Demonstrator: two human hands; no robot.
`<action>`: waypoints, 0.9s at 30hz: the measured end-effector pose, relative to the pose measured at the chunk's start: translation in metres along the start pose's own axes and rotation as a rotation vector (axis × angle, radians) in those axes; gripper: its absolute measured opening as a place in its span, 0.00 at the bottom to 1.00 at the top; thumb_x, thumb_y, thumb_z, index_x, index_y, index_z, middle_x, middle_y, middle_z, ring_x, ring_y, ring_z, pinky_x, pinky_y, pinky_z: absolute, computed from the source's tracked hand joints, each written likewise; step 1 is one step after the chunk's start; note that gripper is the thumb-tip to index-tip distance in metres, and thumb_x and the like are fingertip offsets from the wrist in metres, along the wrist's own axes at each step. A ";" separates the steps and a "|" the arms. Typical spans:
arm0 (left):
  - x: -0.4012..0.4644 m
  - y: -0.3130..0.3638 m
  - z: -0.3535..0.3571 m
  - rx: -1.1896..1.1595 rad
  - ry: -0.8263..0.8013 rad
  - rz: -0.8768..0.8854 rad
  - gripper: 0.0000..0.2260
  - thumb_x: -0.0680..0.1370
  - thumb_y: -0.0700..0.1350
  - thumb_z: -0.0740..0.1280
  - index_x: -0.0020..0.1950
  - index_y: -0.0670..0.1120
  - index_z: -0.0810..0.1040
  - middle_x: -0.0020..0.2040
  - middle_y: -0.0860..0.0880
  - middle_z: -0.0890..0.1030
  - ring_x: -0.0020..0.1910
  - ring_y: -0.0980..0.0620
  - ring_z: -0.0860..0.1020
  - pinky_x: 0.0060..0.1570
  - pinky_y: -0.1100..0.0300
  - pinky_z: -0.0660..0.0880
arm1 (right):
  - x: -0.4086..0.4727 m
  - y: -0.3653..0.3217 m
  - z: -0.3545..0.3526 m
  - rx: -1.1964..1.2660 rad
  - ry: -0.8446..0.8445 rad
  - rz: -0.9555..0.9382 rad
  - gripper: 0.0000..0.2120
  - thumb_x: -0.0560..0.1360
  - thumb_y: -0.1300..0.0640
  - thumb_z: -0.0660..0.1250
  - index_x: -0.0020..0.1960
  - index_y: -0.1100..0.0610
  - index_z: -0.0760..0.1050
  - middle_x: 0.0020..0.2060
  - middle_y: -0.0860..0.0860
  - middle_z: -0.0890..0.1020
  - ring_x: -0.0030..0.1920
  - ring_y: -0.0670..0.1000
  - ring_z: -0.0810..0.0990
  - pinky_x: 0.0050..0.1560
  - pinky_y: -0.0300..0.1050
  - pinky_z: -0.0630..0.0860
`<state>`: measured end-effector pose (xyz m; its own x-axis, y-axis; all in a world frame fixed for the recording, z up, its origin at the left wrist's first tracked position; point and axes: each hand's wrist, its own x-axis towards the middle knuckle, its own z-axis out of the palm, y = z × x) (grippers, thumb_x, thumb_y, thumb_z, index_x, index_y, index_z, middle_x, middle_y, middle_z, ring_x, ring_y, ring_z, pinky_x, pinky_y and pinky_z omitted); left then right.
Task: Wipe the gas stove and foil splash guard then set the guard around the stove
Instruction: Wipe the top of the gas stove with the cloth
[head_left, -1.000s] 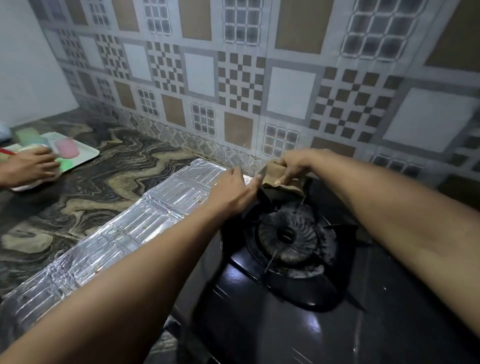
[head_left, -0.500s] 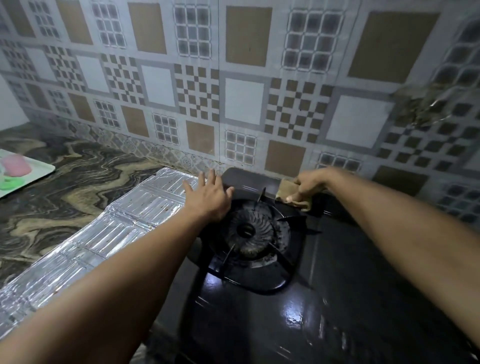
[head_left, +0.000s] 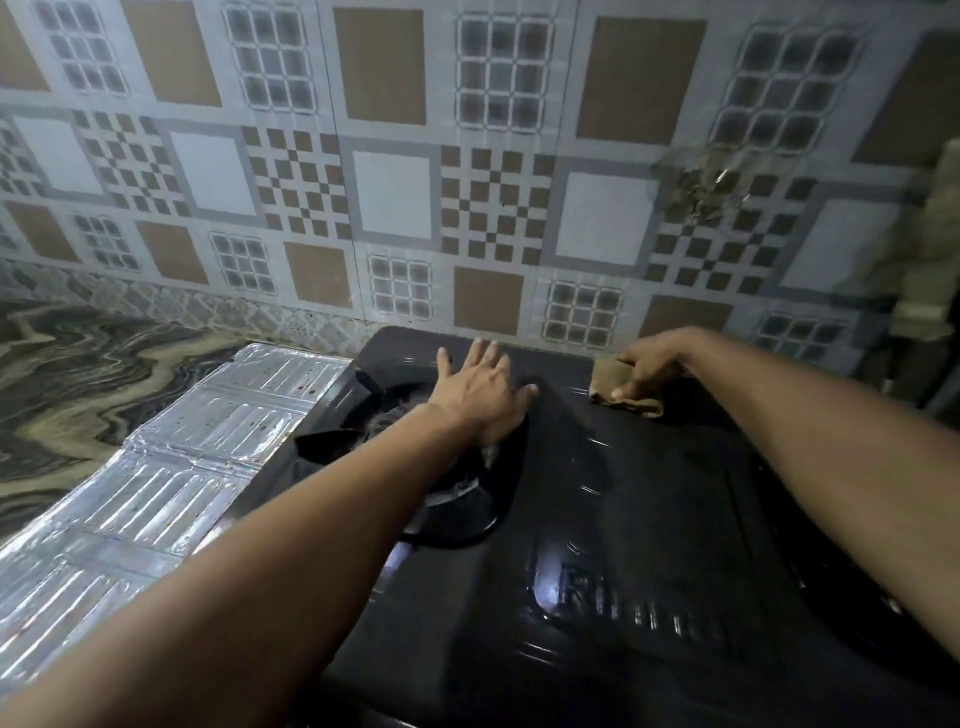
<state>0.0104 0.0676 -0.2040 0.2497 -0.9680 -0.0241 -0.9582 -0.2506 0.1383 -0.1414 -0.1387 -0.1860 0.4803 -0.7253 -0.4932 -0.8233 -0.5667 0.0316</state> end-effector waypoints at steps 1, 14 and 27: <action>0.001 0.007 0.003 -0.008 -0.019 0.006 0.30 0.82 0.59 0.48 0.78 0.40 0.53 0.80 0.44 0.48 0.78 0.46 0.43 0.72 0.36 0.39 | -0.004 0.009 0.004 0.020 0.004 0.032 0.31 0.75 0.47 0.69 0.73 0.59 0.65 0.68 0.58 0.72 0.65 0.58 0.72 0.65 0.50 0.70; 0.007 0.015 0.028 0.000 0.006 -0.014 0.28 0.83 0.55 0.44 0.78 0.40 0.50 0.80 0.45 0.45 0.78 0.45 0.43 0.72 0.35 0.42 | -0.025 0.024 0.024 0.016 0.118 -0.026 0.36 0.78 0.45 0.63 0.79 0.54 0.49 0.76 0.58 0.60 0.73 0.59 0.62 0.72 0.49 0.60; 0.027 0.061 0.003 0.314 -0.109 -0.084 0.36 0.79 0.66 0.41 0.79 0.43 0.54 0.79 0.43 0.51 0.78 0.42 0.45 0.69 0.30 0.41 | -0.059 0.084 0.034 -0.010 0.140 0.093 0.36 0.77 0.41 0.64 0.78 0.56 0.55 0.75 0.57 0.63 0.72 0.58 0.65 0.69 0.49 0.63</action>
<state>-0.0416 0.0264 -0.1997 0.3291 -0.9352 -0.1304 -0.9355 -0.3041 -0.1802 -0.2490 -0.1304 -0.1836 0.4404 -0.8218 -0.3616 -0.8635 -0.4980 0.0800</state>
